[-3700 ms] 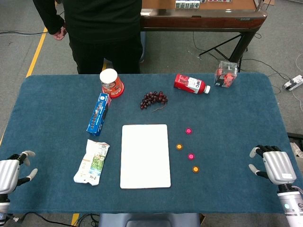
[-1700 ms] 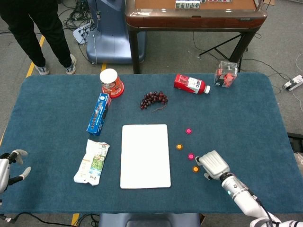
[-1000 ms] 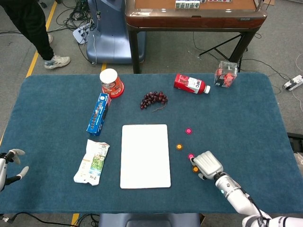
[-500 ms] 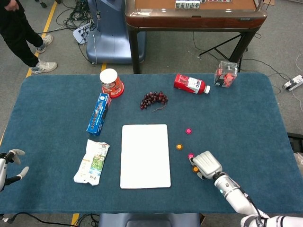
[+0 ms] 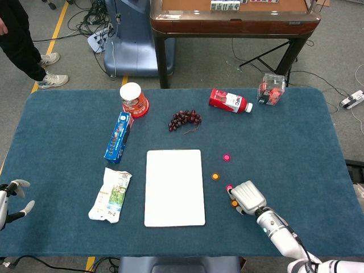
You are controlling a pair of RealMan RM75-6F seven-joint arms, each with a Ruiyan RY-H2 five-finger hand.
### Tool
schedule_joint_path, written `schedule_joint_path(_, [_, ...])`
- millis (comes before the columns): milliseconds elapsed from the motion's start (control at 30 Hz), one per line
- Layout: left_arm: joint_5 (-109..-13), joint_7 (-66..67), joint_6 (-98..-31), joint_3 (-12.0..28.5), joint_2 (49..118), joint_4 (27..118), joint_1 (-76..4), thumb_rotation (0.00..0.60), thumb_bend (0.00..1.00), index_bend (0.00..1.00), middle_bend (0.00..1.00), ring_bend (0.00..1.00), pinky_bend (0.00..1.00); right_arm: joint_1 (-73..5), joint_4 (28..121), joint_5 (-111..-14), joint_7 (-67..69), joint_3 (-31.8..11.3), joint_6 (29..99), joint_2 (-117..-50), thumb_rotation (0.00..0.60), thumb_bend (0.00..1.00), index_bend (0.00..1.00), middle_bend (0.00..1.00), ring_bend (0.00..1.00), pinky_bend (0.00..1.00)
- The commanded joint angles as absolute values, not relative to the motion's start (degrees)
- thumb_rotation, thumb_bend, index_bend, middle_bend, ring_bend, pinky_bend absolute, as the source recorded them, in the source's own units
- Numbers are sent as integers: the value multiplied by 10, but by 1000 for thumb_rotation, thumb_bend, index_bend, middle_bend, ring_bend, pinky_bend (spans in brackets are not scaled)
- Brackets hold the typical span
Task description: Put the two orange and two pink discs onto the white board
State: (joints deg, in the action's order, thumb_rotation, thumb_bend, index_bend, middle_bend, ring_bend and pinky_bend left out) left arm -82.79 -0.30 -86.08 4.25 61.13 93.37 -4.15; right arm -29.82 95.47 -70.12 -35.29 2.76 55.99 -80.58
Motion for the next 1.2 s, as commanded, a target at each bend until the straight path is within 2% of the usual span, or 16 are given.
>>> schedule_joint_path(33, [-828,-3,-860,42,611,933,-41,600,245,497,583,491,784,-298,955,-704,-348,26,562,-806,600,220,557,1000,1000,1000])
schedule_joint_path(467, [-825,-1,-858,43,611,934,-42,600,245,497,583,491,784,-326,1028,-729,-346,-7,568,-786,600,228,565,1000,1000,1000])
schedule_joint_path(933, [-816,-11,-859,48,606,932,-40,600,245,496,583,491,784,-391,1056,-656,-435,-29,529,-843,600,221,565,1000,1000,1000])
schedule_joint_path(1033, [-814,-14,-860,49,604,931,-39,600,245,496,583,491,784,-404,1054,-641,-447,-29,523,-856,600,190,563,1000,1000,1000])
schedule_joint_path(1200, [-812,-19,-860,51,602,932,-39,600,245,496,583,491,784,-423,1049,-617,-460,-33,520,-872,600,72,480,1000,1000,1000])
